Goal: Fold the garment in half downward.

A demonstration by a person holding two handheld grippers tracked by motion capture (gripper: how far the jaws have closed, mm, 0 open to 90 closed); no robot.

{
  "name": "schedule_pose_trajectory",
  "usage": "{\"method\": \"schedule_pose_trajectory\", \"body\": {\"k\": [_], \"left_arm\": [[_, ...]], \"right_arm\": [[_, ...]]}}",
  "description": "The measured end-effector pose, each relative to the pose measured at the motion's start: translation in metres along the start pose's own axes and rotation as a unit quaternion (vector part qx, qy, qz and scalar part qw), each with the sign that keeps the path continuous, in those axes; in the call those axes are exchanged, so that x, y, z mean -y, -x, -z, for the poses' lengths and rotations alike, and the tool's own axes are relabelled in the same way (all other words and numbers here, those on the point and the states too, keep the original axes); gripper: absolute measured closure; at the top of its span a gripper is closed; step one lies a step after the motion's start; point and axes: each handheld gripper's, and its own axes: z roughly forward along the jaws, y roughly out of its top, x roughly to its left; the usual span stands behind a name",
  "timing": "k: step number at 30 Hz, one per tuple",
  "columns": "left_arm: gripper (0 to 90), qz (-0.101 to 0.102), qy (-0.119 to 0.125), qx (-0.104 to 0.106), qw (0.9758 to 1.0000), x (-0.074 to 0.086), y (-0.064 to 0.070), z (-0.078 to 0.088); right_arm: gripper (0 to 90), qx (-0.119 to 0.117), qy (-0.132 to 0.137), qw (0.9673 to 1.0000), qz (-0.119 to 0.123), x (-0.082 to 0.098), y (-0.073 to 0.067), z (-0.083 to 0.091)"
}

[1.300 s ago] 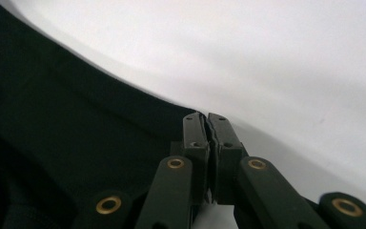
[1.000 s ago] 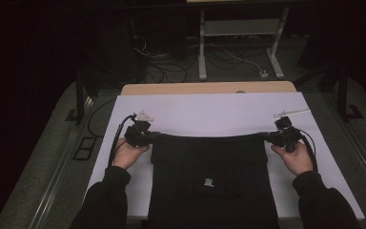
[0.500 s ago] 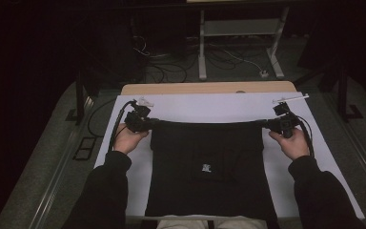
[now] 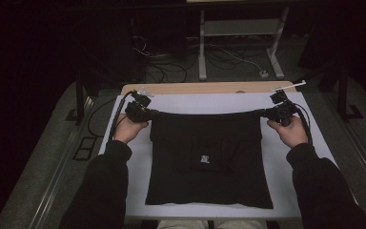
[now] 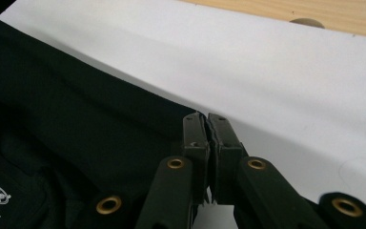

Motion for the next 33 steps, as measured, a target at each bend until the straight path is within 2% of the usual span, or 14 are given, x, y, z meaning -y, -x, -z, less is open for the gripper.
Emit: {"method": "schedule_pose_trajectory", "body": {"k": [8, 12, 19, 24, 27, 33], "left_arm": [[84.8, 0.015, 0.009, -0.011, 0.9998, -0.007, -0.008, -0.019], [84.8, 0.033, 0.004, -0.008, 0.9994, -0.009, -0.013, -0.027], [84.8, 0.057, -0.012, -0.019, 0.9981, -0.001, -0.016, -0.04], [84.8, 0.056, -0.022, -0.026, 0.9979, 0.002, -0.017, -0.046], [84.7, 0.052, -0.021, -0.02, 0.9982, 0.002, -0.018, -0.049], [84.7, 0.064, -0.025, -0.016, 0.9975, 0.006, -0.024, -0.053]], "right_arm": [[85.6, 0.009, 0.0, 0.9999, -0.014, -0.007, 0.013, -0.015], [85.6, 0.012, -0.003, 0.9997, -0.022, -0.009, 0.019, -0.023], [85.6, 0.015, -0.001, 0.9995, -0.029, -0.007, 0.025, -0.037], [85.6, 0.016, 0.001, 0.9992, -0.036, -0.007, 0.027, -0.045], [85.5, 0.019, -0.005, 0.999, -0.04, -0.006, 0.029, -0.05], [85.5, 0.022, -0.011, 0.9987, -0.045, -0.004, 0.032, -0.057]]}}
